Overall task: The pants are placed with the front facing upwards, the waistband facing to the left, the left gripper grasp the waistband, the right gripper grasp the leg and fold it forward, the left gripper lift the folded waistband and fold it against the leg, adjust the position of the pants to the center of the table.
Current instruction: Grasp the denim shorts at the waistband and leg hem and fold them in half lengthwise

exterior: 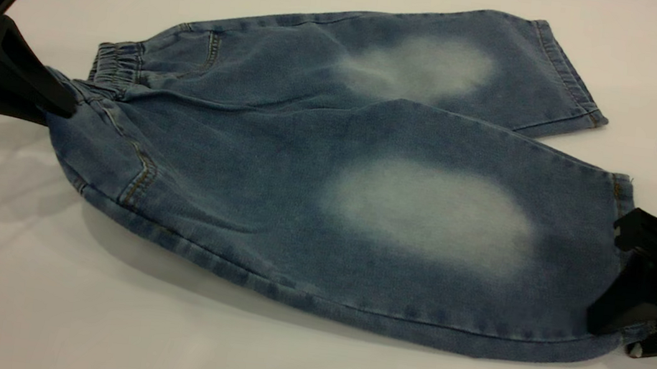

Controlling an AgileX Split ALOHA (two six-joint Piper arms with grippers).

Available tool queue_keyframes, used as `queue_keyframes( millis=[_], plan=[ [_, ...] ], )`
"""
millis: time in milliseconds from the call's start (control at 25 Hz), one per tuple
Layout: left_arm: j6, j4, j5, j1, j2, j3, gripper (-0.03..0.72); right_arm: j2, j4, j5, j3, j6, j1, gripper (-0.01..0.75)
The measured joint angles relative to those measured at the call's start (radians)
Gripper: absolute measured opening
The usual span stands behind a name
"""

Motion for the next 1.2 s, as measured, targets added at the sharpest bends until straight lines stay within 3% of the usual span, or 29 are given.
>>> queue_keyframes(
  millis=[120, 240, 640, 960, 1200],
  plan=[
    [0.0, 0.001, 0.01, 0.0, 0.0, 0.0, 0.087, 0.001, -0.001, -0.001, 0.0, 0.001, 0.0, 0.086],
    [0.0, 0.018, 0.036, 0.0, -0.002, 0.0, 0.087, 0.001, -0.024, 0.016, 0.0, 0.003, 0.0, 0.027],
    [-0.011, 0.078, 0.049, 0.0, -0.09, 0.0, 0.087, -0.138, -0.142, 0.126, 0.001, 0.109, 0.0, 0.025],
    [-0.032, 0.078, 0.087, 0.0, -0.183, 0.004, 0.087, -0.315, -0.306, 0.177, 0.002, 0.293, 0.0, 0.025],
    [-0.032, 0.091, 0.076, 0.0, -0.232, 0.094, 0.087, -0.366, -0.449, 0.203, 0.002, 0.427, 0.0, 0.025]
  ],
)
